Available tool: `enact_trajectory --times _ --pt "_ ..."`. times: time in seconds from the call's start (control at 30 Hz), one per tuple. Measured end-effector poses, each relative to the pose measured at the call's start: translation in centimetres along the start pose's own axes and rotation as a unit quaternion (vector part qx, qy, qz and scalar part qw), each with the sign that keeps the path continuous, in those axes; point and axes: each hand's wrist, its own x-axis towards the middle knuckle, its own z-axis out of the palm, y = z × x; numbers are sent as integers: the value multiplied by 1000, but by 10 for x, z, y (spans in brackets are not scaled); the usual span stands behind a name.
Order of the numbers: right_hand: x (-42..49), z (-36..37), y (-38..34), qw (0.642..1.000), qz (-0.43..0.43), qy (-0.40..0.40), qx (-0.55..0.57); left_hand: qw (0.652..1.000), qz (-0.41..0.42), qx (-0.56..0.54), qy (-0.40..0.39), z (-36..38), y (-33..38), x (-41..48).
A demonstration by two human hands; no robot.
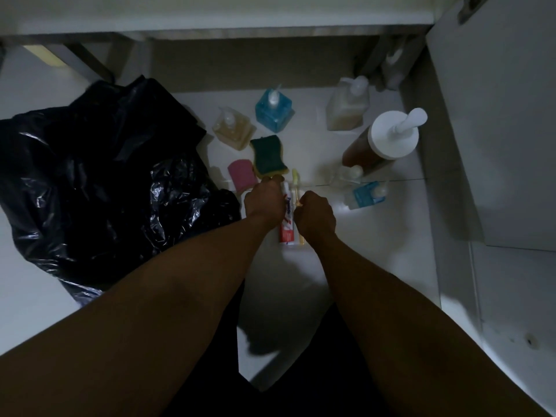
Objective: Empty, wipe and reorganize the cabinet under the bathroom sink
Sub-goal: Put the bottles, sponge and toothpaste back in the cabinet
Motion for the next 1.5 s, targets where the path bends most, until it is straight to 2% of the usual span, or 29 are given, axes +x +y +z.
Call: enact_trajectory --times 0.2,0.37,0.47,0.57,0.63,0.77,0.93,1.17,1.33,1.5 --pt "-1 -2 4 999 23 3 39 999 12 -33 4 2 -5 1" --pt "-3 0 14 996 9 41 72 996 -25 -91 5 6 -9 -3" --pt "-5 -1 19 990 42 58 118 992 -66 -111 -12 7 -8 -8" --pt "-9 2 26 985 94 11 144 987 -119 -104 -36 7 -8 -15" --pt "-13 6 31 983 97 -15 152 981 -147 -100 -75 7 -8 -19" --pt "-20 3 33 987 82 -16 139 976 -148 -79 -142 5 -10 -23" --pt "-33 -21 21 989 68 8 133 974 -147 -102 -140 -27 0 -31" --pt "-69 -101 -32 991 5 66 120 985 -98 -137 -49 -121 26 -61" --pt "-118 -156 -77 987 -31 107 115 974 -45 -219 20 -199 32 -96" --pt "-186 -200 -127 968 -93 191 136 955 32 -275 109 -275 28 -148"
